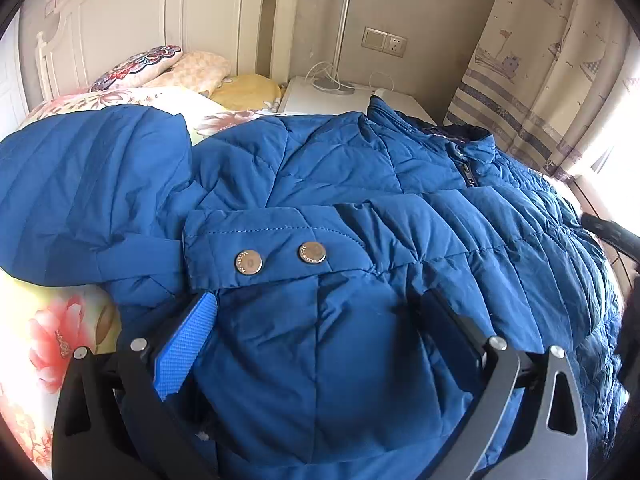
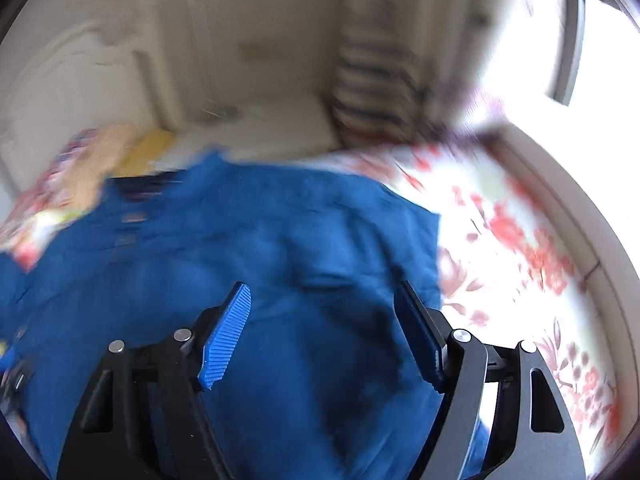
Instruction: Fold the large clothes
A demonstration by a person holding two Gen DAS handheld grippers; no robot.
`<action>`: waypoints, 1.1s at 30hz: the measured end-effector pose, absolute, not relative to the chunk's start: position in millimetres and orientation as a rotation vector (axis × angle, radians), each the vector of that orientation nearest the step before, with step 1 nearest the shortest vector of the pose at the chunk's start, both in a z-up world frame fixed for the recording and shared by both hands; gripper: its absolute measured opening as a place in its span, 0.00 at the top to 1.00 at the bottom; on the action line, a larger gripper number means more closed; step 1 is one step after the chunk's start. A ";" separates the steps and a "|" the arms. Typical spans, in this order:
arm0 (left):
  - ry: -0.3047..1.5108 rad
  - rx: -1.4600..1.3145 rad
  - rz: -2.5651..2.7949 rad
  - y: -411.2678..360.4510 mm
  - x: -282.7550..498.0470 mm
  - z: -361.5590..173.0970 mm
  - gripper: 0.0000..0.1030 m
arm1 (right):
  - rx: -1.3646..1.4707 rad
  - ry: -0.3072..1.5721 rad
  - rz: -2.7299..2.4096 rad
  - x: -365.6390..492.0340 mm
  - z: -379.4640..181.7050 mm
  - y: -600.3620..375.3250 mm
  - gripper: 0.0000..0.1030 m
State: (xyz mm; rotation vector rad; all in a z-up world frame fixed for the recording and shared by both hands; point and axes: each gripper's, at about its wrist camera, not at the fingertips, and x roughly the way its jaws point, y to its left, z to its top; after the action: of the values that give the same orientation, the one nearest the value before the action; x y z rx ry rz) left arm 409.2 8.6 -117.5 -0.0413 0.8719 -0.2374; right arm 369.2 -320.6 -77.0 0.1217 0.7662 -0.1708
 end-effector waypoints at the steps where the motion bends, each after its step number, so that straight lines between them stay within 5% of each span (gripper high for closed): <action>1: 0.872 -0.041 -0.238 8.6 408.9 -117.6 0.02 | 0.092 0.763 -0.124 361.2 -74.9 -307.5 0.25; 8: 0.872 -0.040 -0.237 8.2 409.1 -117.7 0.02 | -0.051 0.919 -0.028 353.5 -119.7 -277.2 0.18; 12: 0.800 -0.100 -0.239 21.2 401.1 -107.3 0.09 | 0.037 0.810 -0.104 339.2 -106.3 -292.4 0.19; 17: 0.514 -0.639 -0.085 152.6 371.1 -72.4 0.10 | 0.144 0.825 -0.117 343.6 -110.1 -311.1 0.19; 22: 0.395 -1.135 0.169 297.7 346.4 -102.2 0.10 | 0.090 0.831 -0.108 355.2 -111.7 -302.1 0.19; 29: 0.416 -1.153 0.290 398.7 384.7 -91.8 0.13 | 0.113 0.815 -0.094 345.2 -113.6 -299.5 0.19; 30: 0.431 -1.167 0.285 407.6 393.0 -91.4 0.21 | 0.118 0.813 -0.090 344.7 -113.3 -300.0 0.19; 32: 0.464 -1.185 0.245 415.2 406.6 -91.4 0.64 | 0.126 0.809 -0.086 344.1 -113.0 -301.1 0.19; 33: 0.476 -1.168 0.254 412.7 409.1 -86.7 0.96 | 0.130 0.806 -0.084 343.6 -112.6 -301.9 0.19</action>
State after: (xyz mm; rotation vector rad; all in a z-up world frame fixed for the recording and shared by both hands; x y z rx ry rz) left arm 409.1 412.7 -86.7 -1.1676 0.4760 0.2535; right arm 343.6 -301.9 -112.6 0.1297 0.8064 -0.0837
